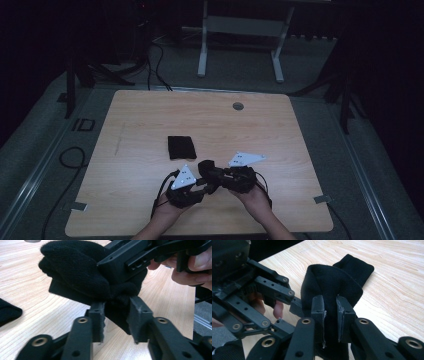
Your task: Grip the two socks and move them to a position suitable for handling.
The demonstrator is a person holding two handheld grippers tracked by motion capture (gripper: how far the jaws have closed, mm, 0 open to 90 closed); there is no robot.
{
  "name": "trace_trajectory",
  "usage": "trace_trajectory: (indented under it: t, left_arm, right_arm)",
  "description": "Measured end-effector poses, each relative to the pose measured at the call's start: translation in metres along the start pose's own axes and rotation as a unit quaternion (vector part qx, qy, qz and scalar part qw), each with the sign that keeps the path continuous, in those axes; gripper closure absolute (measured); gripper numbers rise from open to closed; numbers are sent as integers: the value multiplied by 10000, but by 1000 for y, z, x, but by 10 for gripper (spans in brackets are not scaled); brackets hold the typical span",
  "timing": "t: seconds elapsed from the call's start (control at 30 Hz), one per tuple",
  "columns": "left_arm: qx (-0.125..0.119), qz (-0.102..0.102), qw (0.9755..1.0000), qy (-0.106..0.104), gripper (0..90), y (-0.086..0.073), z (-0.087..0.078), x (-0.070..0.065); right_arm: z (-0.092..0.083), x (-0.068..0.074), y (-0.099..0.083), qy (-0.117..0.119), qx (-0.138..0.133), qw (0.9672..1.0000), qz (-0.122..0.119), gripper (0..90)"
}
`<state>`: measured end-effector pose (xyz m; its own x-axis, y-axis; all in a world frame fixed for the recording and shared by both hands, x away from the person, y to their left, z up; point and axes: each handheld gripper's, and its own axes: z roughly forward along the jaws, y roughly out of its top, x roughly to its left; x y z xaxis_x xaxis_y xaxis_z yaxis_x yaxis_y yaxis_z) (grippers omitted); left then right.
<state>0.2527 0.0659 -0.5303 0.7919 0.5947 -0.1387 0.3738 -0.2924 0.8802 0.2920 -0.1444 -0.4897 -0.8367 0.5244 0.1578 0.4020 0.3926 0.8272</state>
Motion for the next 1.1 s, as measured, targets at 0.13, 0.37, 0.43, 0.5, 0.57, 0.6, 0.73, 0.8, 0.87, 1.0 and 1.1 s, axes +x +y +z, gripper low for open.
trace_trajectory:
  t: [0.13,0.37,0.43,0.5,0.57,0.6,0.73,0.8,0.87,1.0,1.1]
  left_arm:
    - [21,-34,10000,-77,752,0,3,-1]
    - [147,45,9998,85,871,0,4,-6]
    - [154,46,9998,81,875,1,3,-6]
    - [153,65,9998,65,875,2,2,-5]
    - [178,102,9998,49,875,3,0,-5]
    - [183,113,9998,54,876,3,0,-6]
    - [243,149,9995,118,877,2,-4,-5]
    - [265,134,9995,138,877,1,-7,-4]
    - [283,125,9994,152,878,0,-9,-2]
    - [329,123,9992,211,878,-3,-12,0]
    - [289,115,9993,206,879,-3,-15,1]
  right_arm:
    - [-2,-1,-2,34,33,10000,2,784]
    - [-2,-2,-6,61,66,10000,26,783]
    - [-3,-3,-6,93,38,9999,18,782]
    - [-4,-3,-6,108,35,9999,20,782]
    - [-6,-4,-5,121,6,9999,23,782]
    - [-6,-4,-4,152,22,9999,13,782]
    - [-9,-7,-7,177,14,9998,44,798]
    - [-9,-8,-8,207,25,9998,62,801]
    - [-10,-9,-10,282,76,9995,94,808]
    - [-10,-9,-10,370,94,9992,93,816]
    - [-10,-9,-11,402,88,9991,123,817]
